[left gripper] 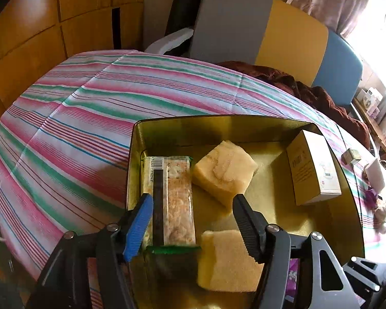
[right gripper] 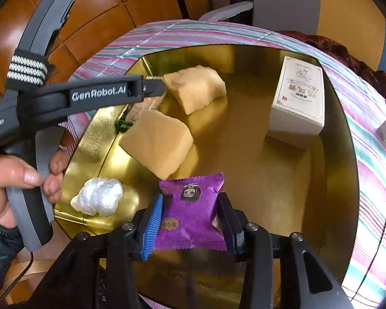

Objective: Organize objects
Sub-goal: 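Place the cracker packet and purple packet into the gold tray with both grippers, then move both open grippers from the tray back toward the item pile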

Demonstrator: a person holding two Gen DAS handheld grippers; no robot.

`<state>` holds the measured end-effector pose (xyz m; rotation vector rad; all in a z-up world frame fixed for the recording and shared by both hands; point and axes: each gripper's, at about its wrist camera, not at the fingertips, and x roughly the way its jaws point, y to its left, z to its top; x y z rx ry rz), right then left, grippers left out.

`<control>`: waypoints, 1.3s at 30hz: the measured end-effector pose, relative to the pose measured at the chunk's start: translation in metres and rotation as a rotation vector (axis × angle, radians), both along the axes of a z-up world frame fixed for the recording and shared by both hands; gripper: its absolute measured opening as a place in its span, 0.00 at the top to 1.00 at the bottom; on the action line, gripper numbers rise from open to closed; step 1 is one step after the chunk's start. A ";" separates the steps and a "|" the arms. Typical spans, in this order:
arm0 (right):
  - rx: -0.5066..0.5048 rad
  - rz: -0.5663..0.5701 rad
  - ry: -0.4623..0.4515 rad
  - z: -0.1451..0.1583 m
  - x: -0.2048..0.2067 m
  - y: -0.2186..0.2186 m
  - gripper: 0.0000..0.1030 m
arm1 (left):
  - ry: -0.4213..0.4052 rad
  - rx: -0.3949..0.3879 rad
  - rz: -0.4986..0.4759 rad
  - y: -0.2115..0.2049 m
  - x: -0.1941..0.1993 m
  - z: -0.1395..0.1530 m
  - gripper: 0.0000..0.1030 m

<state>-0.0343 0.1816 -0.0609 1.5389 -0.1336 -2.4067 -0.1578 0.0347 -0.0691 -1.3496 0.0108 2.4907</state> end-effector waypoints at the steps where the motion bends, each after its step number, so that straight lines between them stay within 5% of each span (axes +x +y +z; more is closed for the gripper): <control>1: -0.004 -0.002 0.007 0.002 0.001 0.001 0.54 | 0.010 -0.002 0.002 -0.001 0.003 0.002 0.37; 19: 0.086 -0.129 0.181 0.045 0.021 0.011 0.52 | 0.275 0.000 -0.009 -0.006 0.090 0.061 0.23; 22: 0.106 -0.147 0.208 0.052 0.028 0.015 0.50 | 0.289 -0.005 -0.030 -0.001 0.099 0.064 0.22; 25: 0.098 -0.171 0.225 0.056 0.034 0.021 0.33 | 0.290 -0.003 -0.041 0.002 0.104 0.064 0.21; 39: 0.102 -0.323 0.233 0.056 0.051 0.075 0.32 | 0.274 0.004 -0.129 0.025 0.126 0.057 0.17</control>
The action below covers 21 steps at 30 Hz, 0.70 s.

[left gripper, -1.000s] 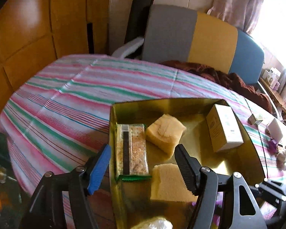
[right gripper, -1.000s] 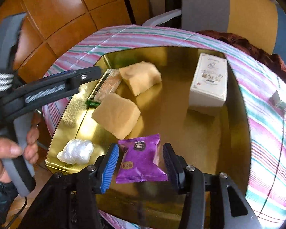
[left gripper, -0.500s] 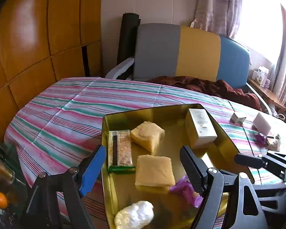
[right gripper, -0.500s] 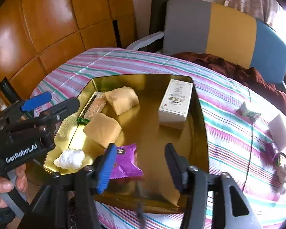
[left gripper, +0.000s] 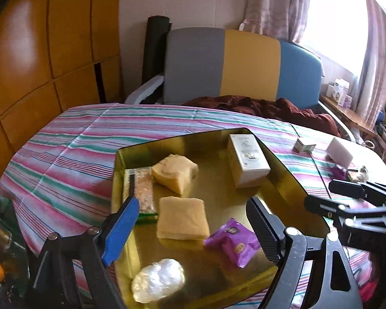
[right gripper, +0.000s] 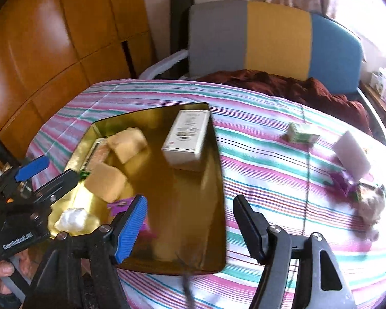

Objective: Organize objects
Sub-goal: 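Move both open grippers from the tray back toward the item pile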

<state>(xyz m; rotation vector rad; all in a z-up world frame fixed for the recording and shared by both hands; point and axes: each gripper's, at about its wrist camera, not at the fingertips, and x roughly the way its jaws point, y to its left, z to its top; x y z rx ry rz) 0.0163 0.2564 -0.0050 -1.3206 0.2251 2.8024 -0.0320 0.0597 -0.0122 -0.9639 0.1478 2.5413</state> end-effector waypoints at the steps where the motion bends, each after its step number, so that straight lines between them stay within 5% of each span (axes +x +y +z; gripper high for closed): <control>1: -0.002 -0.012 -0.004 -0.001 0.001 0.004 0.32 | -0.004 0.000 -0.007 0.001 0.000 -0.001 0.17; 13: -0.031 -0.183 -0.088 -0.023 0.013 0.082 0.32 | -0.020 -0.013 -0.076 0.022 0.004 -0.002 0.17; 21: -0.036 -0.373 -0.100 -0.014 0.034 0.180 0.32 | -0.024 -0.027 -0.138 0.046 0.005 0.000 0.17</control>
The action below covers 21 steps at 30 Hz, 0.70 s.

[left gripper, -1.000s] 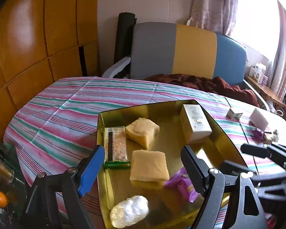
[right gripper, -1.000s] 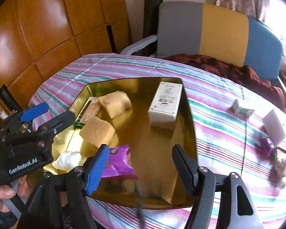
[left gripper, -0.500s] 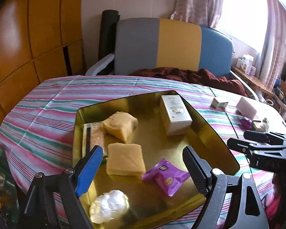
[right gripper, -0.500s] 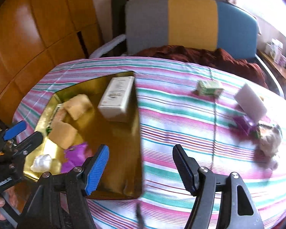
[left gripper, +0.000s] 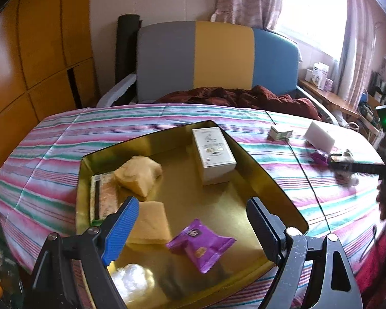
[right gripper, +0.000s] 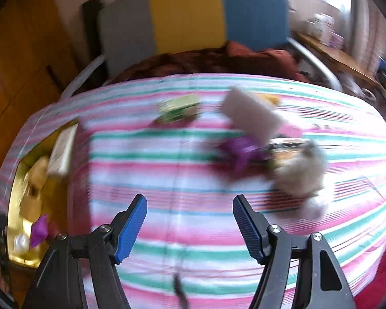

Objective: Organize objects
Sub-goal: 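Move both open grippers from the tray back toward the item pile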

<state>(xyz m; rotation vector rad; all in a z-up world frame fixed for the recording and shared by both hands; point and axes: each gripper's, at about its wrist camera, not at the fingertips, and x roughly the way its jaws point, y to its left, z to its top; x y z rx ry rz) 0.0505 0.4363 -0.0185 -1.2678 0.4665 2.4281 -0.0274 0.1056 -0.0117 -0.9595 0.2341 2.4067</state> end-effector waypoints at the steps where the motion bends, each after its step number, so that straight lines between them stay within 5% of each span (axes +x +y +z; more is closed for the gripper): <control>1: 0.003 -0.032 0.006 0.003 0.004 0.013 0.32 | -0.002 -0.001 -0.009 0.003 0.000 0.000 0.17; 8: -0.044 -0.298 0.088 0.006 0.039 0.113 0.32 | -0.019 0.002 -0.105 0.034 0.006 0.003 0.17; 14: -0.252 -0.521 0.182 -0.016 0.078 0.163 0.31 | -0.022 -0.014 -0.177 0.070 0.008 0.006 0.17; 21: -0.364 -0.567 0.233 -0.022 0.095 0.176 0.30 | -0.028 -0.041 -0.297 0.129 0.014 0.006 0.17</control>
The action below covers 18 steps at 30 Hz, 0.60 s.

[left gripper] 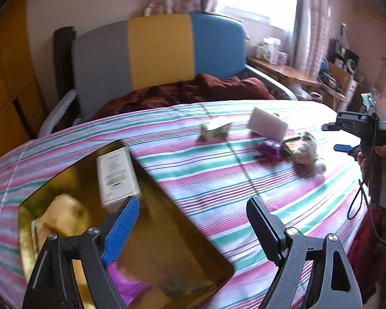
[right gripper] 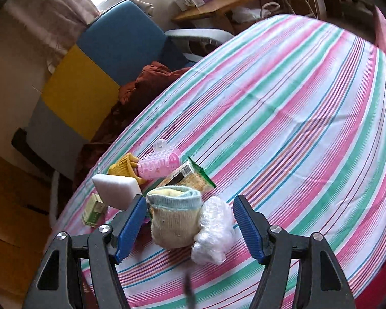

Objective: Organize objects
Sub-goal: 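Move both open grippers from the tray back toward the item pile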

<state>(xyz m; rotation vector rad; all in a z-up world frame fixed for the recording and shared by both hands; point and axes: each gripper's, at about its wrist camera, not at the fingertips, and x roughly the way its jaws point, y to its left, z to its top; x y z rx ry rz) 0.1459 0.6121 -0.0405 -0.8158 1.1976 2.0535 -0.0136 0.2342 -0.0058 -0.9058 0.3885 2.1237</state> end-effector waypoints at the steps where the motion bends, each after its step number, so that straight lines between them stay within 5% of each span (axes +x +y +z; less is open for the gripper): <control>1: -0.008 0.002 0.004 0.000 0.000 -0.001 0.30 | -0.005 -0.004 -0.020 0.009 0.001 -0.001 0.17; 18: -0.148 0.011 0.102 -0.012 0.005 0.003 0.28 | -0.079 -0.133 -0.256 0.150 -0.007 -0.033 0.17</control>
